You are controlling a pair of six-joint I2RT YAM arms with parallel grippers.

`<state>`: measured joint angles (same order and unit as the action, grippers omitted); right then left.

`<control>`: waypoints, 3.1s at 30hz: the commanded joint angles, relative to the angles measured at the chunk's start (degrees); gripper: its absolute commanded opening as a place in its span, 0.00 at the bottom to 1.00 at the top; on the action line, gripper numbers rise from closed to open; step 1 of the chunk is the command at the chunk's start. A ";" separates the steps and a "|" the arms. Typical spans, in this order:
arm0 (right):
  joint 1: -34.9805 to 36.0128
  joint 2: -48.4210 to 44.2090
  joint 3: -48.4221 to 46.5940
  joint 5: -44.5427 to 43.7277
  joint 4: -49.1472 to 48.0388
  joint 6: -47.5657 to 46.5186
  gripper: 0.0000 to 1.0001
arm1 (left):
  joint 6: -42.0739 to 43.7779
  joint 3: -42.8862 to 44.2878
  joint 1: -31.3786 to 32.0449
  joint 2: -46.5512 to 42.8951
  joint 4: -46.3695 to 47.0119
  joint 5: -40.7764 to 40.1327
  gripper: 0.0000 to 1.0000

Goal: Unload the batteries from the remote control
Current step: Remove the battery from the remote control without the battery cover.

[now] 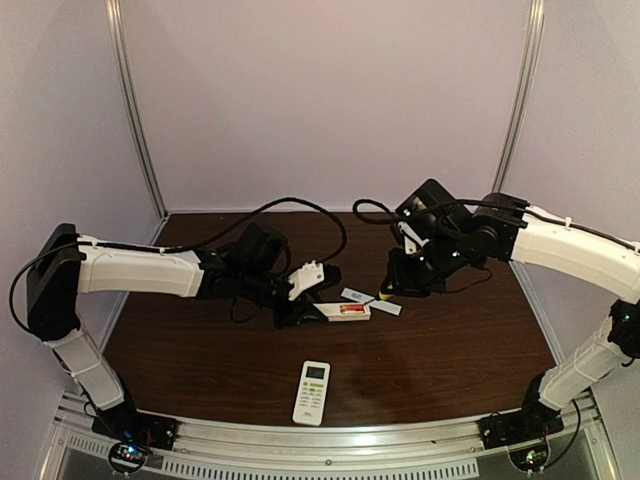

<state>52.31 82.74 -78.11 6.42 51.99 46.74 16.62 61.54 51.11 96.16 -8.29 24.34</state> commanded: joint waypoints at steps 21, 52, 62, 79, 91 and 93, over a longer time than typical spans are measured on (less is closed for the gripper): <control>0.64 2.30 3.05 6.18 -4.21 -0.81 0.00 | 1.48 1.20 0.36 -0.36 5.12 2.68 0.00; -0.14 3.44 6.97 13.28 -12.77 -4.38 0.00 | 5.50 -1.16 0.31 -1.46 7.33 2.29 0.00; -1.29 3.04 7.59 14.27 -14.30 -4.98 0.00 | 6.65 -1.51 0.30 -1.42 7.83 2.29 0.00; -2.56 1.64 9.43 16.55 -18.09 -5.00 0.00 | 7.88 -1.27 0.30 -1.59 7.75 2.29 0.00; -3.01 0.68 11.04 17.56 -20.43 -4.29 0.00 | 8.18 -0.98 0.30 -1.97 7.46 2.28 0.00; -3.03 0.64 11.20 17.63 -20.51 -4.21 0.00 | 8.16 -0.98 0.30 -1.94 7.29 2.27 0.00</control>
<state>48.75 84.53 -67.85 18.46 38.17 42.19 23.75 59.13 50.65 96.23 -11.68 21.69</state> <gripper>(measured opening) 0.161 0.291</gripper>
